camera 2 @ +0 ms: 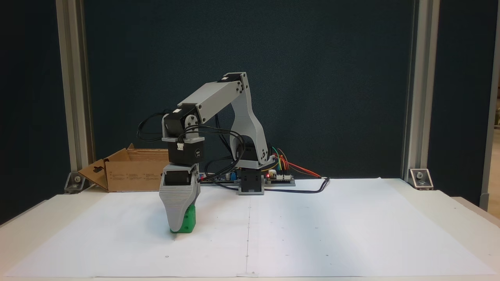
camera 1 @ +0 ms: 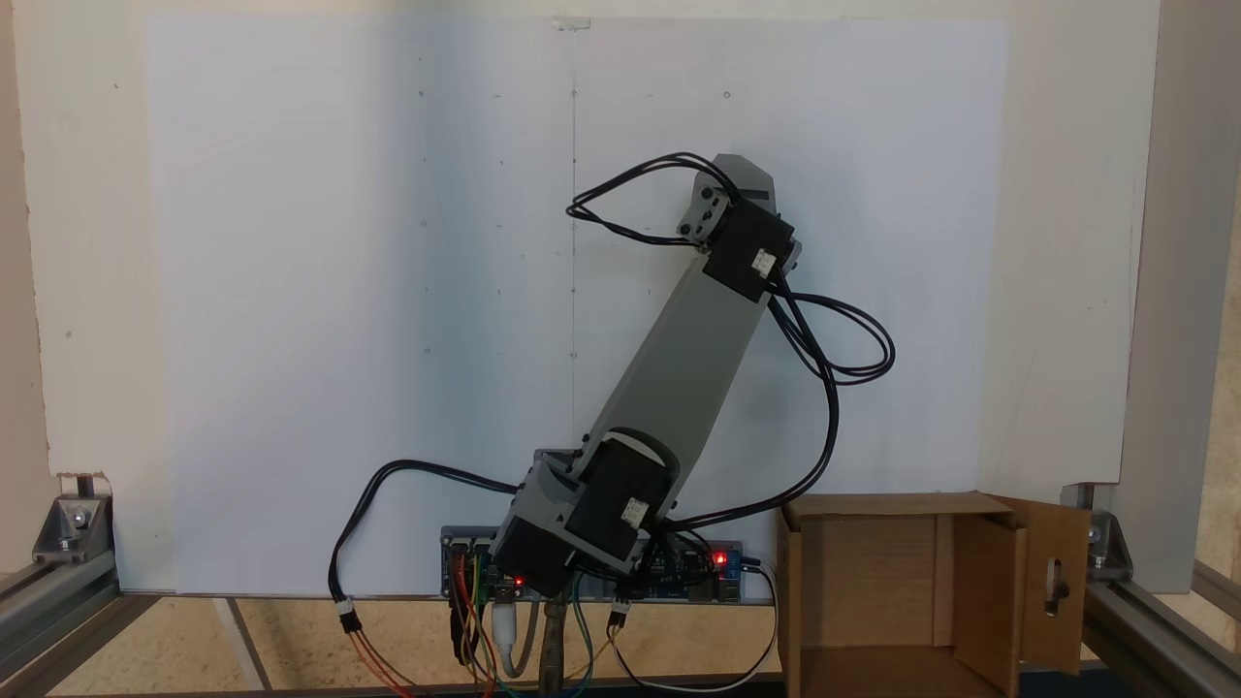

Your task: Grasp a green dice and put it in the bin.

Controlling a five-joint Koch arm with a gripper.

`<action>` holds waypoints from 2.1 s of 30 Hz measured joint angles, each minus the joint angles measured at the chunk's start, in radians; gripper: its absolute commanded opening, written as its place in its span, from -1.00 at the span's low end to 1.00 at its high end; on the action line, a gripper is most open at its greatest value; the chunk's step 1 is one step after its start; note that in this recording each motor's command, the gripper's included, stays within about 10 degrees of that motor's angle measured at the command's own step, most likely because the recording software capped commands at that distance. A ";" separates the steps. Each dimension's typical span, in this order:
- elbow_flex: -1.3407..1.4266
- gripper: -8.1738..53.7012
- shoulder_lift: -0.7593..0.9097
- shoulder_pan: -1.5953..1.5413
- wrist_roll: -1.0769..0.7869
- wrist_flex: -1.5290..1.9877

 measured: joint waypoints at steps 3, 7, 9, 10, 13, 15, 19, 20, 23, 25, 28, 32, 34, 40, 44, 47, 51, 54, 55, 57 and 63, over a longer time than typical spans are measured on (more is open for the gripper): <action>0.009 0.60 0.000 0.003 0.000 -0.002; 0.017 0.60 0.000 0.006 0.000 -0.003; 0.021 0.60 0.000 0.006 0.000 -0.003; 0.025 0.60 0.000 0.008 0.000 -0.003; 0.026 0.60 0.000 0.009 0.000 -0.003; 0.026 0.60 0.000 0.009 0.000 -0.003; 0.026 0.60 0.000 0.009 0.000 -0.005; 0.026 0.60 0.000 0.009 0.000 -0.006; 0.026 0.60 0.000 0.009 0.000 -0.012; 0.026 0.56 0.000 0.009 0.000 -0.015; 0.026 0.52 0.000 0.009 0.000 -0.018; 0.026 0.48 0.000 0.009 0.000 -0.025; 0.026 0.36 0.000 0.009 0.000 -0.025; 0.026 0.34 0.000 0.009 0.000 -0.028; 0.026 0.18 0.000 0.006 0.000 -0.029; 0.026 0.08 0.000 0.005 0.000 -0.029; 0.026 -0.34 0.000 0.003 0.000 -0.037; 0.026 -0.35 0.000 0.003 0.000 -0.061; 0.026 -0.35 0.000 0.003 0.000 -0.066; 0.026 -0.35 0.000 0.003 0.000 -0.071; 0.026 -0.35 0.080 0.008 0.101 -0.011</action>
